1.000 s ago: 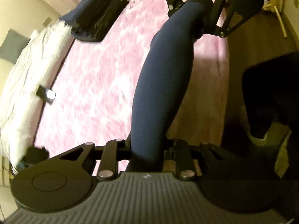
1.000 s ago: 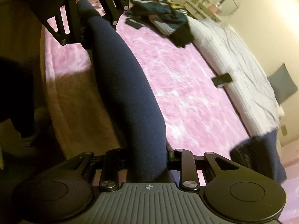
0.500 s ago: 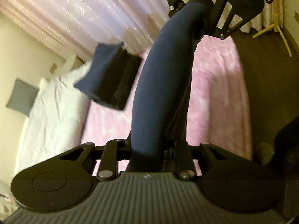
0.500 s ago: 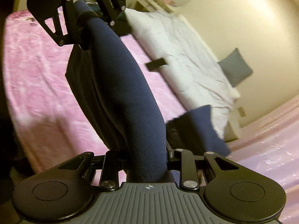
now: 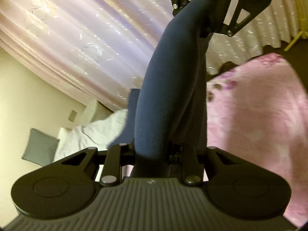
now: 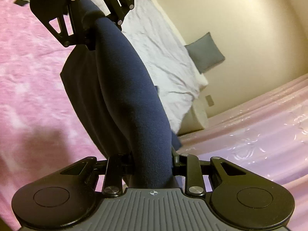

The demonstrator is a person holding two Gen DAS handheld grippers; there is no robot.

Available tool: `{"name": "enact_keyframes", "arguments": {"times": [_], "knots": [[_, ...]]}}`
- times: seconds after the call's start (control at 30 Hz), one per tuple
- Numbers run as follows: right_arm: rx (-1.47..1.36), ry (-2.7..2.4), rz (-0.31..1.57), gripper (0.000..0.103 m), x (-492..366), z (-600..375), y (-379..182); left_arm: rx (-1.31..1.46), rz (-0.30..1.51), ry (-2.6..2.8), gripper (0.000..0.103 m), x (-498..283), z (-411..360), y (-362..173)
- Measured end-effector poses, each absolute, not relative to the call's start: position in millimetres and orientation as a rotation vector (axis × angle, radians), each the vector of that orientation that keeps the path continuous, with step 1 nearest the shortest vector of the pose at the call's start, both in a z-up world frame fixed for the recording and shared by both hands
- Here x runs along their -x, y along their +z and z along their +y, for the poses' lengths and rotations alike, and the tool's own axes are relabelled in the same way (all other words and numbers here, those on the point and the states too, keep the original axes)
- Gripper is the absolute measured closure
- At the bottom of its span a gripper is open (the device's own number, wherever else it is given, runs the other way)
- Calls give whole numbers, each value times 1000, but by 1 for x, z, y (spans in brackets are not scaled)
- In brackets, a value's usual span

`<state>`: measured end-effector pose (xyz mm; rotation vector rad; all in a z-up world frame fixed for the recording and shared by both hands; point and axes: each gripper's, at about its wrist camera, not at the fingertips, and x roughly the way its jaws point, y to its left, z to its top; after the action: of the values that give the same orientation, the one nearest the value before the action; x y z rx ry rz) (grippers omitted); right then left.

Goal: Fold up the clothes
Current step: 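Lower the navy garment onto the stack of dark clothes with both grippers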

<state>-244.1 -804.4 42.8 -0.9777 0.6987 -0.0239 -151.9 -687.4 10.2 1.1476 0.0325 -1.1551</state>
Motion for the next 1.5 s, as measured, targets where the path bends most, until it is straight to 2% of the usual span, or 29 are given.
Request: {"name": "enact_keyframes", "arguments": {"times": [0.43,0.53,0.6,0.77,0.83,1.07,1.13,1.2,1.27,1.47,1.5], "knots": [[1016,46,472,75,61,-982,35,-1248,-47,-848,80,-18,-873,4],[1010,18,410,75,25,-1009,12,-1243,-75,-793,79,-56,-903,-18],[989,13,417,74,9,-1018,-23,-1242,-35,-791,79,-74,-919,-57],[984,149,609,74,-2,-1026,-135,-1298,245,-868,75,-82,-932,-184],[993,155,598,72,12,-1026,-148,-1322,201,-839,76,-72,-926,-209],[1038,133,526,67,48,-1026,-153,-1281,151,-796,68,-72,-899,-199],[1053,135,532,67,55,-1028,-154,-1287,165,-808,71,-74,-896,-197],[1057,145,546,67,54,-1027,-166,-1292,174,-814,81,-74,-895,-198],[1071,145,540,68,56,-1027,-168,-1281,176,-799,84,-71,-898,-196],[1081,98,533,68,46,-1045,-175,-1315,154,-828,84,-53,-894,-203],[1094,104,546,62,49,-1044,-181,-1332,151,-828,84,-52,-893,-208]]}}
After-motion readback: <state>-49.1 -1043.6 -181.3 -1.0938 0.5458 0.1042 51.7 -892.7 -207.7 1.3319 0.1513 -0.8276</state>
